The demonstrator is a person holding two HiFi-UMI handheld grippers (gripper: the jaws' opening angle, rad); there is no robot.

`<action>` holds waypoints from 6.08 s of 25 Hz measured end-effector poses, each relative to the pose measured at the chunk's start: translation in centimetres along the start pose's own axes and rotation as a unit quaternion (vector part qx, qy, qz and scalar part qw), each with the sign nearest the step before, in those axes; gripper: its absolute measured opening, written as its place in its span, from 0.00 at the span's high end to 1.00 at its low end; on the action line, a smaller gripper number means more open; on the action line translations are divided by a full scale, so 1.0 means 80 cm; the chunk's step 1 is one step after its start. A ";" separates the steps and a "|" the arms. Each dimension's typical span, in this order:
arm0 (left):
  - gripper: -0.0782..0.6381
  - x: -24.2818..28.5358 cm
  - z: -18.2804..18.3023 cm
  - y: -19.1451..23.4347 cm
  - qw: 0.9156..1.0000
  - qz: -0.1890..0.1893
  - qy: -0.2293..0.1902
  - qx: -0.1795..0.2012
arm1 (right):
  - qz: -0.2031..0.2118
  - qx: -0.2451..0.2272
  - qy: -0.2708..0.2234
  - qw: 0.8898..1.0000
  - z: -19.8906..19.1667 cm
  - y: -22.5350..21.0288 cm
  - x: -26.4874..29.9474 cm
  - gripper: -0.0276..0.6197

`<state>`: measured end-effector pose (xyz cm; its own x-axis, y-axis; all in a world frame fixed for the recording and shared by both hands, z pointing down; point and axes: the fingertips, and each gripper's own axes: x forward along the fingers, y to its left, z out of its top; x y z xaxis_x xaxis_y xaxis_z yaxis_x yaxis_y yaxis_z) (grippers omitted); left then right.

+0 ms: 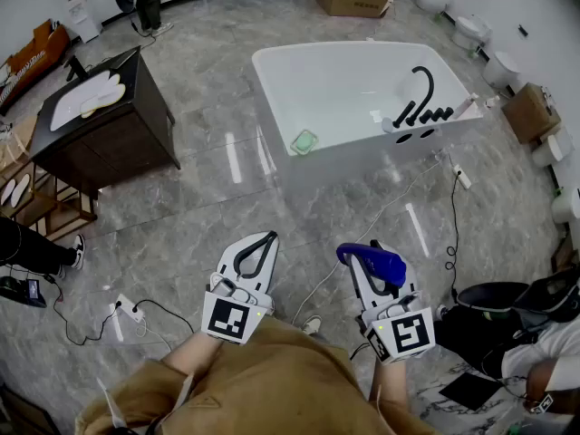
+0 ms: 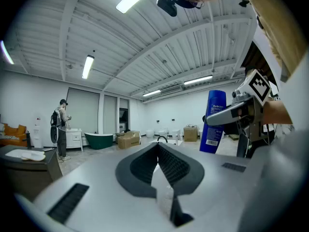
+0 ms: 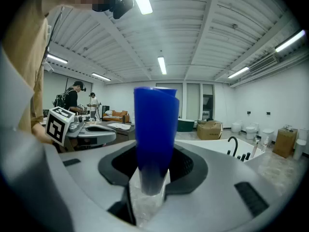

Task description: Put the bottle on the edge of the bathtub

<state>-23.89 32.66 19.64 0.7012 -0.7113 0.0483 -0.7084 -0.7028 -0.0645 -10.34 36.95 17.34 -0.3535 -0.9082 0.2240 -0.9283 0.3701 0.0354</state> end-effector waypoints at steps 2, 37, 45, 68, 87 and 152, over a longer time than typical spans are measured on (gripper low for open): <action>0.88 0.001 0.000 0.000 1.000 0.000 0.002 0.000 | 0.000 0.000 0.002 1.000 -0.001 -0.001 0.001 0.71; 0.88 0.175 -0.009 -0.074 1.000 -0.016 0.017 -0.002 | 0.010 0.033 -0.003 0.999 -0.013 -0.178 0.023 0.71; 0.88 0.274 0.004 -0.105 0.999 0.037 0.022 0.005 | 0.063 0.011 -0.012 0.998 -0.006 -0.285 0.051 0.71; 0.88 0.360 0.018 -0.103 0.992 0.118 0.027 0.018 | 0.117 0.008 -0.023 0.993 -0.004 -0.394 0.092 0.71; 0.88 0.460 -0.017 0.027 0.997 0.073 0.038 -0.006 | 0.062 0.010 0.012 0.998 0.009 -0.428 0.233 0.71; 0.88 0.576 -0.262 0.169 0.988 0.049 0.131 -0.067 | 0.054 -0.010 0.082 0.995 -0.215 -0.468 0.564 0.71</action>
<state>-2.86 -9.84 41.87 0.5960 -0.7426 0.3055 -0.7890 -0.6123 0.0508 10.48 -14.55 42.84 -0.4255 -0.8201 0.3826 -0.8833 0.4684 0.0218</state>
